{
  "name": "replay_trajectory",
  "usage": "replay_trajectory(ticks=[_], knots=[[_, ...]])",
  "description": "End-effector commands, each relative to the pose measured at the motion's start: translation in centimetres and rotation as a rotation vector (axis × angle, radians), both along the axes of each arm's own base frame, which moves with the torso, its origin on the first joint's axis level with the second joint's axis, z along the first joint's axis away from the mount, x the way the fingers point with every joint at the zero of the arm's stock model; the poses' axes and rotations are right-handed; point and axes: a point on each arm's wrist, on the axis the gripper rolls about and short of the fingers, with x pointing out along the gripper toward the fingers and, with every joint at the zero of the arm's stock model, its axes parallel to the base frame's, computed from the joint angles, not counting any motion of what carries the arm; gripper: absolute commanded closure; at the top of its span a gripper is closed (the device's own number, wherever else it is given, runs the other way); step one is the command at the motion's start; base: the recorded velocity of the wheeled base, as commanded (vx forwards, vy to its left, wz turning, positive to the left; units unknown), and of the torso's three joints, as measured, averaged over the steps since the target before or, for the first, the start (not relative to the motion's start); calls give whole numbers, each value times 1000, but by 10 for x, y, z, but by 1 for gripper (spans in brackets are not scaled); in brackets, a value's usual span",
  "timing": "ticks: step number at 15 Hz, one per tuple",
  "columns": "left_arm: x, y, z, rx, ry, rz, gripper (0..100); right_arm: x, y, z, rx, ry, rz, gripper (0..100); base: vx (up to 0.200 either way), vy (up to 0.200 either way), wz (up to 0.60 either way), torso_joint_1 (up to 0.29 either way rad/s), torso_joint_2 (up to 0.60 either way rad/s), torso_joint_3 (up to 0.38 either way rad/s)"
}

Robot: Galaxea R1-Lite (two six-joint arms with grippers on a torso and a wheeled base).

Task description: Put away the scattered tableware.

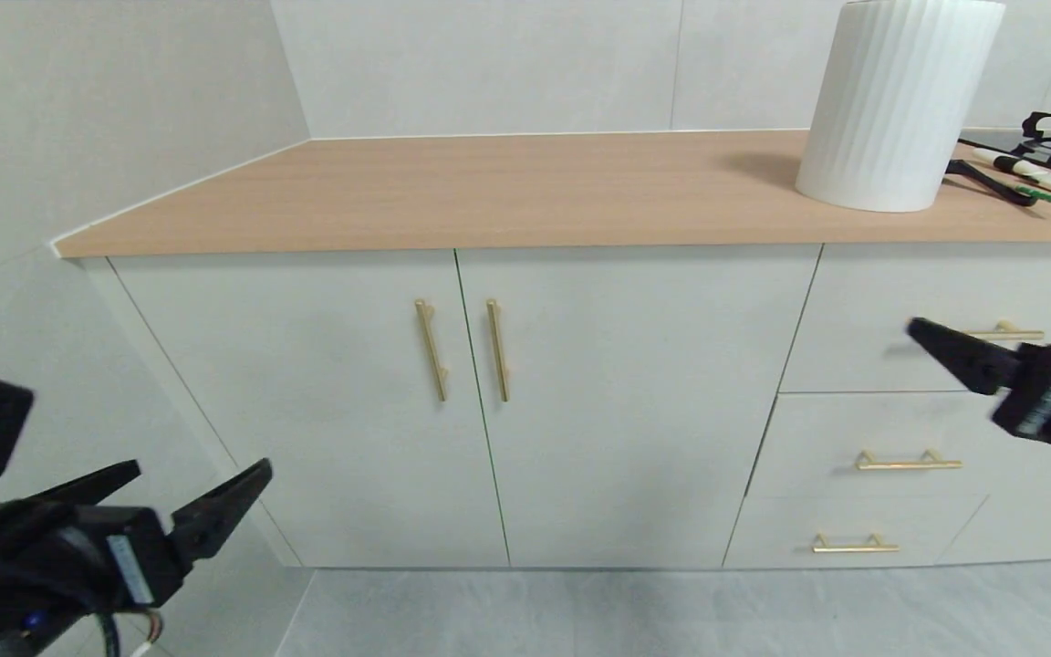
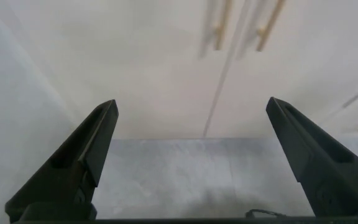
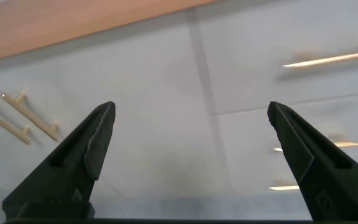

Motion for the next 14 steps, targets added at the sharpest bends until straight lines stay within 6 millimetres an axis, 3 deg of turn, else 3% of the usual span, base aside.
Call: replay_trajectory(ticks=[1,5,7,9,14], knots=[[-62,33,-12,-36,-103,76,0,-116,-67,-26,-40,-91,-170,0,0,0,0,0,0,0],[-120,54,-32,-36,-103,107,0,-173,-81,-52,-128,-157,-224,0,0,0,0,0,0,0],[-142,59,-40,-25,-116,167,0,-187,-82,-62,-176,-176,-268,0,0,0,0,0,0,0],[-159,60,-49,39,-145,217,0,-186,-83,-66,-176,-152,-346,0,0,0,0,0,0,0],[-160,58,-49,30,-142,382,0,-192,-75,-86,-273,-139,-513,0,0,0,0,0,0,0]])
